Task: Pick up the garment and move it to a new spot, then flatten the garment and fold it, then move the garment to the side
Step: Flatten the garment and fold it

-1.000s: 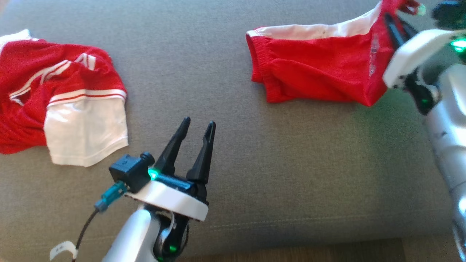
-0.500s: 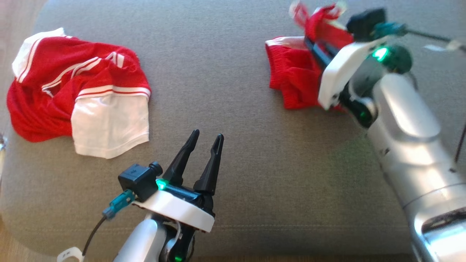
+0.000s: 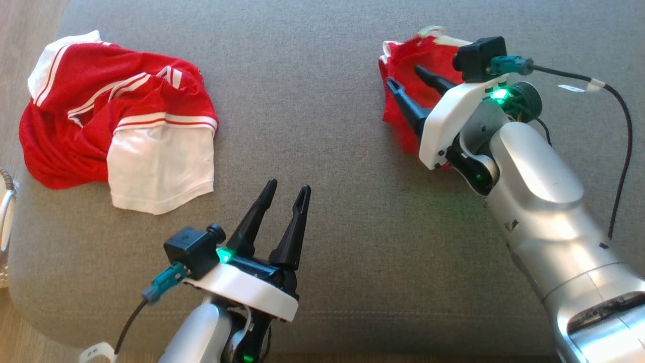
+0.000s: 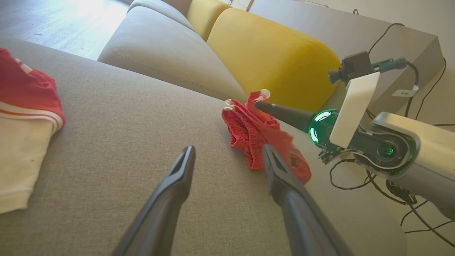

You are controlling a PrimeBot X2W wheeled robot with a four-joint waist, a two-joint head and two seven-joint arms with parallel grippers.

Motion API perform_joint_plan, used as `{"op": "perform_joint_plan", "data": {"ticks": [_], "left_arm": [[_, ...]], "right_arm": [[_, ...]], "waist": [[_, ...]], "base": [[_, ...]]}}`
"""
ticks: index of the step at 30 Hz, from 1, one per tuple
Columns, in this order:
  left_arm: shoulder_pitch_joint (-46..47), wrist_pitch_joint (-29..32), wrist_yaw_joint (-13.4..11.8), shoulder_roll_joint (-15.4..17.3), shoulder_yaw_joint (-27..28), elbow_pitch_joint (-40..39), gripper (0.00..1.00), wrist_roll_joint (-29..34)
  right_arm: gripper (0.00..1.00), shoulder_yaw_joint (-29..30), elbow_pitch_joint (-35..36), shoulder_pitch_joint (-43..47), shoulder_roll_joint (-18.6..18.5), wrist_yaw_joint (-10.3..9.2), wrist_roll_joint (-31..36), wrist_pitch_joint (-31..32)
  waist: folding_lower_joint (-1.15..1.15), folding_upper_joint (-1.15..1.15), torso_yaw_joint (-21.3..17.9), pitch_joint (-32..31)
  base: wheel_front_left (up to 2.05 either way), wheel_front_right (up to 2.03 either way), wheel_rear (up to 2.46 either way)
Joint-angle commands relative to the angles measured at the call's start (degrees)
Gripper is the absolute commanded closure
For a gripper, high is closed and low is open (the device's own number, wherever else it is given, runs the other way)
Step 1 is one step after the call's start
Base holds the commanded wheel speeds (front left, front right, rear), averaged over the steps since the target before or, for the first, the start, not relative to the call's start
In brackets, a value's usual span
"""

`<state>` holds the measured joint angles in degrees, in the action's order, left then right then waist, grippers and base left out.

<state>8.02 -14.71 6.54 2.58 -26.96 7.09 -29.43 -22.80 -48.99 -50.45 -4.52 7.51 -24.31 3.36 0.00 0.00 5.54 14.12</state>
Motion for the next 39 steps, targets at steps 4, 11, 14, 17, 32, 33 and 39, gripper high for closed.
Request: {"op": "perform_joint_plan", "data": {"ticks": [4, 11, 14, 17, 32, 33, 39], "left_arm": [[1.0, -0.3, -0.3, 0.3, 1.8, -2.1, 0.0, -0.5], [-0.5, -0.3, -1.1, 0.3, 3.2, -3.2, 0.0, 0.0], [-1.7, -0.3, -2.4, 0.3, 4.6, -4.3, 0.0, 0.8], [-3.1, -0.3, -4.5, 0.3, 6.7, -5.5, 0.0, 2.0], [-13.4, -0.3, -9.3, 0.3, 15.4, -11.1, 0.0, 15.8], [-14.2, -0.3, -9.3, 0.3, 15.6, -11.2, 0.0, 16.7], [-17.1, -0.3, -9.7, 0.3, 15.8, -12.0, 0.0, 21.3]], "right_arm": [[0.0, -0.9, 4.1, 0.7, 1.6, -0.02, -1.7, -2.7], [0.0, 1.8, 11.1, 6.8, -1.7, -0.02, -0.3, -8.4], [0.0, 5.0, 14.7, 11.8, -2.6, -0.02, 0.8, -10.7], [0.0, 8.7, 18.9, 17.7, -2.7, -0.02, 1.3, -13.3], [0.0, 19.1, 35.6, 40.2, 0.5, -0.02, 14.6, -18.3], [0.0, 19.4, 36.7, 41.3, 0.7, -0.02, 15.8, -18.3], [0.0, 21.0, 39.7, 46.4, 1.5, -0.02, 19.8, -18.3]], "waist": [[0.0, 0.0, -0.3, -0.5], [0.0, 0.0, -1.7, -2.3], [0.0, 0.0, -2.7, -3.3], [0.0, 0.0, -3.9, -4.4], [0.0, 0.0, -7.8, -11.2], [0.0, 0.0, -7.9, -11.7], [0.0, 0.0, -7.8, -13.6]], "base": [[0.0, 0.0, 0.0], [0.0, 0.0, 0.0], [0.0, 0.0, 0.0], [0.0, 0.0, 0.0], [0.0, 0.0, 0.0], [0.0, 0.0, 0.0], [0.0, 0.0, 0.0]]}}
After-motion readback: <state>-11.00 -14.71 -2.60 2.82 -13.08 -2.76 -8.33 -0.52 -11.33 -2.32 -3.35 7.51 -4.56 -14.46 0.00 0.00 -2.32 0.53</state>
